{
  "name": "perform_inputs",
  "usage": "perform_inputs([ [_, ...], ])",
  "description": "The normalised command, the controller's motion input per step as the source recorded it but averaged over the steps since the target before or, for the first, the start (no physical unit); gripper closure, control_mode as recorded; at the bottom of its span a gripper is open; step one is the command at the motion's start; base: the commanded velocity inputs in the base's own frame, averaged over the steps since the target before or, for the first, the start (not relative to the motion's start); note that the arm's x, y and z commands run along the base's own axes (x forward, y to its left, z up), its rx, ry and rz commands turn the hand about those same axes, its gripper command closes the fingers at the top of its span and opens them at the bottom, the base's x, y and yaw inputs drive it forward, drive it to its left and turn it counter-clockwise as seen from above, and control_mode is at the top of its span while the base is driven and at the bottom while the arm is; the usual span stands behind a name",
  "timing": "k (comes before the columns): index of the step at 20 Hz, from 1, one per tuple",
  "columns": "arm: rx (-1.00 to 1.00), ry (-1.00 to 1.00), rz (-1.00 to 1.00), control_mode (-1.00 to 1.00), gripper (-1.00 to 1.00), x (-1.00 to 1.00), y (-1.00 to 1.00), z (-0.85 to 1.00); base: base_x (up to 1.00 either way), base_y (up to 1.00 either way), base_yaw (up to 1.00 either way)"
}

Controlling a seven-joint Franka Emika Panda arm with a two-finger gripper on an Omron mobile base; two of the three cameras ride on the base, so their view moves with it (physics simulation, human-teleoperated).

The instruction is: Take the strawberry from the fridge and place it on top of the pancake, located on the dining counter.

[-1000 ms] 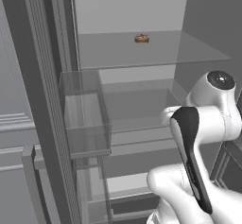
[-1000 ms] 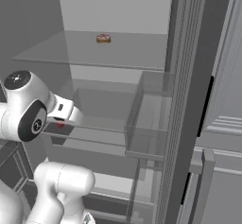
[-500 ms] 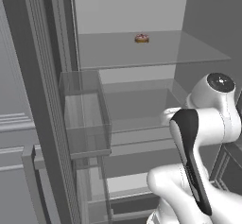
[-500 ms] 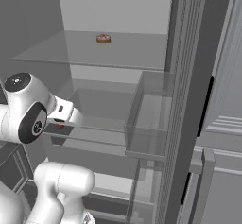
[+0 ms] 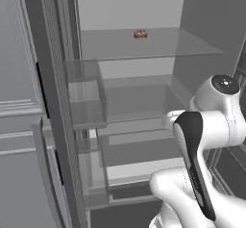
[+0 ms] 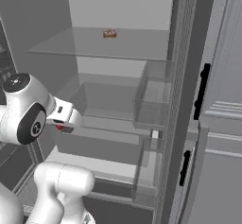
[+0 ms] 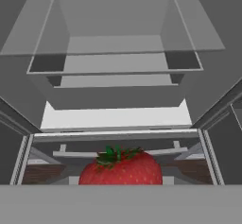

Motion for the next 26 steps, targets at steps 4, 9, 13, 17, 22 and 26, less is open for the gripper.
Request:
perform_inputs([
  [4,0.00,0.00,0.00,1.00,1.00,0.00,0.00,0.00,-0.84,0.02,0.09],
  [9,0.00,0.00,0.00,1.00,1.00,0.00,0.00,0.00,-0.89,0.02,0.16],
  [13,0.00,0.00,0.00,1.00,1.00,0.00,0.00,0.00,-0.77,0.00,0.27],
  [17,0.00,0.00,0.00,1.00,1.00,0.00,0.00,0.00,-0.68,0.26,0.53],
  [22,0.00,0.00,0.00,1.00,1.00,0.00,0.00,0.00,-0.73,0.26,0.67],
  [26,0.00,0.00,0.00,1.00,1.00,0.00,0.00,0.00,-0.78,0.04,0.64],
])
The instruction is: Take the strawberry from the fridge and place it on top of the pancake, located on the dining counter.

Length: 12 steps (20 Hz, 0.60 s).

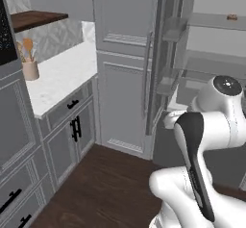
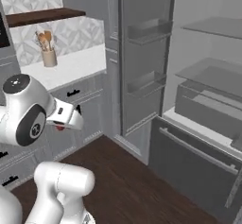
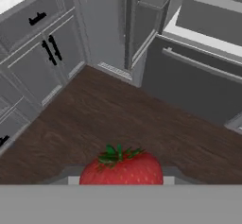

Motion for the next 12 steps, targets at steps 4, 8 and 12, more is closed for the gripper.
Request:
perform_inputs([
  [4,0.00,0.00,0.00,1.00,1.00,0.00,0.00,0.00,-0.55,0.10,0.72],
  [8,0.00,0.00,0.00,1.00,1.00,0.00,0.00,0.00,-0.51,0.18,0.78],
  [12,0.00,0.00,0.00,1.00,1.00,0.00,0.00,0.00,-0.62,0.10,0.75],
])
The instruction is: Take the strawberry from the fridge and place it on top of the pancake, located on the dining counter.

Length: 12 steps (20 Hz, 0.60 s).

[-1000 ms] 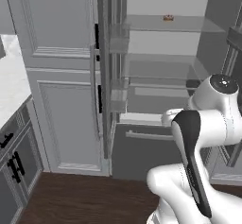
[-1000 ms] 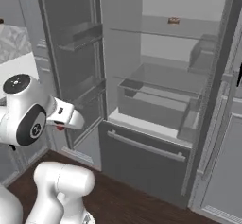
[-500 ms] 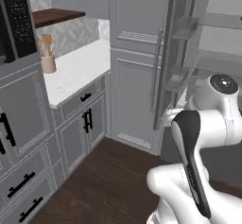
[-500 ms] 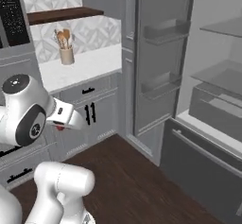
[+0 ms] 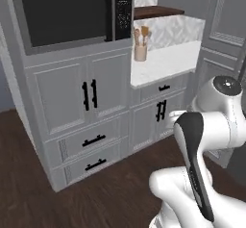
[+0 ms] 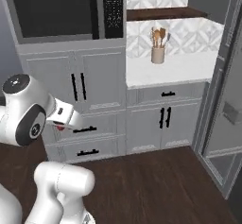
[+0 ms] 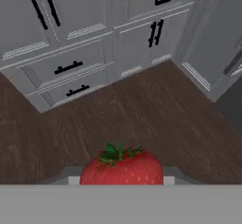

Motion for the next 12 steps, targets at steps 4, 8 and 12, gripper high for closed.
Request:
perform_inputs([
  [4,0.00,0.00,0.00,1.00,1.00,0.00,0.00,0.00,-0.46,0.42,0.66],
  [8,0.00,0.00,0.00,1.00,1.00,0.00,0.00,0.00,-0.16,0.87,0.53],
  [12,0.00,0.00,0.00,1.00,1.00,0.00,0.00,0.00,0.00,1.00,0.44],
])
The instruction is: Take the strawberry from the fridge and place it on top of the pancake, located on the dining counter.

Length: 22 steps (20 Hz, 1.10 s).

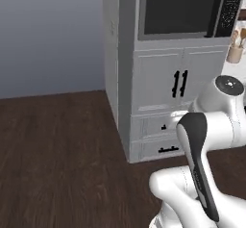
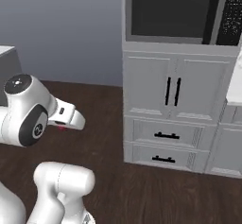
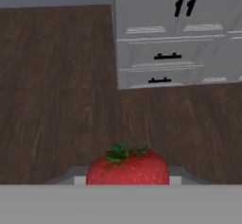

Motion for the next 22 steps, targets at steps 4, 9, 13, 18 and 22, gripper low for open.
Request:
perform_inputs([
  [4,0.00,0.00,0.00,1.00,1.00,0.00,0.00,0.00,0.12,1.00,0.35],
  [9,0.00,0.00,0.00,1.00,1.00,0.00,0.00,0.00,0.52,1.00,0.21],
  [13,0.00,0.00,0.00,1.00,1.00,0.00,0.00,0.00,0.86,1.00,0.06],
  [18,0.00,0.00,0.00,1.00,1.00,0.00,0.00,0.00,1.00,0.71,0.00],
  [22,0.00,0.00,0.00,1.00,1.00,0.00,0.00,0.00,1.00,0.53,0.00],
])
